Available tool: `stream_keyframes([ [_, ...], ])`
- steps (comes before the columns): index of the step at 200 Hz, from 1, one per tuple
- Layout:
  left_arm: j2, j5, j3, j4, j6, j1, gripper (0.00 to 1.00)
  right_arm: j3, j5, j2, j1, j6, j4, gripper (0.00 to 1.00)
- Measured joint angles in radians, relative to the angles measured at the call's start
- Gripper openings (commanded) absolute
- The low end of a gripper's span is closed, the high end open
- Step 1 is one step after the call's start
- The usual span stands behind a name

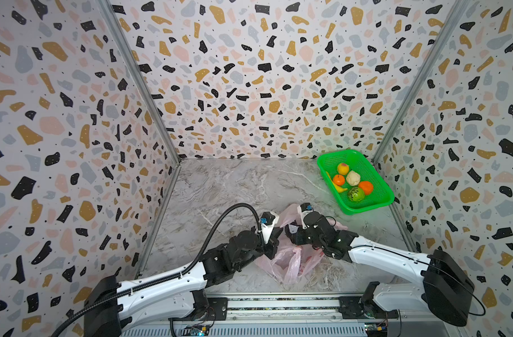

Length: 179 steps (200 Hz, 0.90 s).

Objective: Untie the knot of the plastic bag and take out the fruit
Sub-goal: Pick up the fruit from the plastic bag.

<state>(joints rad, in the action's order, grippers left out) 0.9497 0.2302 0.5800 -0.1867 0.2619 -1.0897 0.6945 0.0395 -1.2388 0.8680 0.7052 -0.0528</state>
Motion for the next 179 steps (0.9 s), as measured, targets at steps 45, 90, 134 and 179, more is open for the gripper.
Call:
stream_keyframes([
  [45,-0.044,0.023,-0.017,-0.001,-0.016,0.000,0.00,0.035,-0.070,0.155,-0.007,-0.019,-0.167,0.37],
  [90,-0.047,0.026,-0.017,-0.003,-0.035,0.000,0.00,0.116,-0.113,0.256,-0.038,-0.023,-0.303,0.37],
  [134,-0.033,0.049,-0.013,-0.002,-0.090,0.000,0.00,0.249,-0.119,0.312,-0.104,-0.048,-0.435,0.37],
  [179,-0.020,0.049,-0.010,-0.001,-0.124,0.000,0.00,0.376,-0.163,0.301,-0.328,-0.137,-0.458,0.38],
])
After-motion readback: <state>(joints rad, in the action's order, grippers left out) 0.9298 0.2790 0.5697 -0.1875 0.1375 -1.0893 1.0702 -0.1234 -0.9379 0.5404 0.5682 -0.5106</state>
